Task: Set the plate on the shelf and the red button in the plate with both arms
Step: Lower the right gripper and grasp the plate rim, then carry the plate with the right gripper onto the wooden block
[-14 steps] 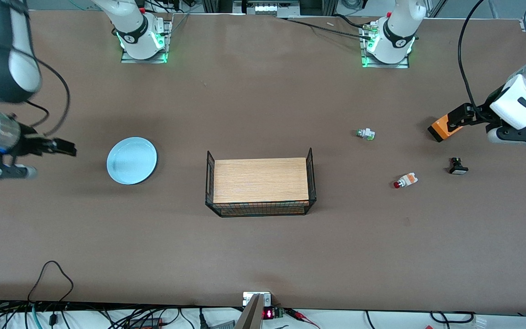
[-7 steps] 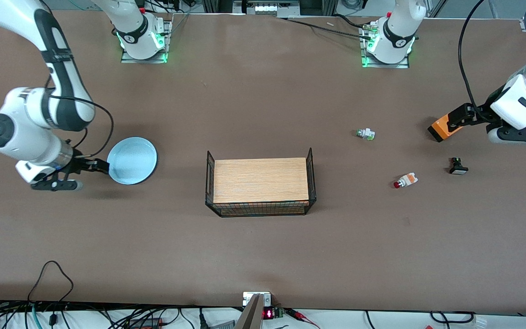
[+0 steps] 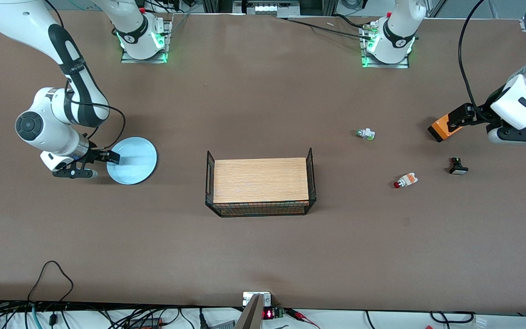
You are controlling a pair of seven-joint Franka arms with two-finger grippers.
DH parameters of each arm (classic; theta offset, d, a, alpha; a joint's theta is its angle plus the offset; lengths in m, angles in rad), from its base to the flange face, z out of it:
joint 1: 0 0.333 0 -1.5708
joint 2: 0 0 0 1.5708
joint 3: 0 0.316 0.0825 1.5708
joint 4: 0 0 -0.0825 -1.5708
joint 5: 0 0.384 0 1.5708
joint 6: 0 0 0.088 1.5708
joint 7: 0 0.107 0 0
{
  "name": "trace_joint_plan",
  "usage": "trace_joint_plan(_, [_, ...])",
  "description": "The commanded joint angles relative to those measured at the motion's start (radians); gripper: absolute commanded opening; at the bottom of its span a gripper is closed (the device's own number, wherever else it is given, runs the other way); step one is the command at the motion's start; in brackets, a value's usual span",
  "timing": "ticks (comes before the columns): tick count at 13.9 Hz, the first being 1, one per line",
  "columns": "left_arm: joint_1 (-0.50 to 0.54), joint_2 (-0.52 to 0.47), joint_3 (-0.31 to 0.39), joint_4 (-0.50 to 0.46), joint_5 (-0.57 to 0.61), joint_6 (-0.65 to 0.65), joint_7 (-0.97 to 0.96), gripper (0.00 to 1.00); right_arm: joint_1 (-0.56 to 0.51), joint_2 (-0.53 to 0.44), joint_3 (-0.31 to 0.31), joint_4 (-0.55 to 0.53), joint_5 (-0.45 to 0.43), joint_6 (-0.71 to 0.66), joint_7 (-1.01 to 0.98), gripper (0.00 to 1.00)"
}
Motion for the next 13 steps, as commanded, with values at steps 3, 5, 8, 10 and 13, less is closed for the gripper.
trace_joint_plan(3, [-0.006,0.007,0.002,0.027,0.024,-0.028,0.012,1.00,-0.015,0.028,0.010,-0.008,-0.014,0.023,-0.010,0.26])
trace_joint_plan(5, [-0.005,0.007,0.002,0.027,0.024,-0.029,0.012,1.00,-0.010,0.021,0.010,-0.013,-0.016,0.018,-0.010,0.04])
trace_joint_plan(8, [-0.001,0.007,0.002,0.027,0.024,-0.029,0.012,1.00,-0.007,-0.006,0.013,-0.007,-0.011,-0.019,0.002,0.00])
trace_joint_plan(10, [-0.001,0.007,0.002,0.027,0.024,-0.033,0.012,1.00,-0.007,-0.050,0.018,-0.001,-0.005,-0.057,0.000,0.00])
trace_joint_plan(13, [-0.001,0.007,0.002,0.027,0.024,-0.033,0.012,1.00,-0.006,-0.150,0.052,0.057,0.006,-0.196,0.009,0.00])
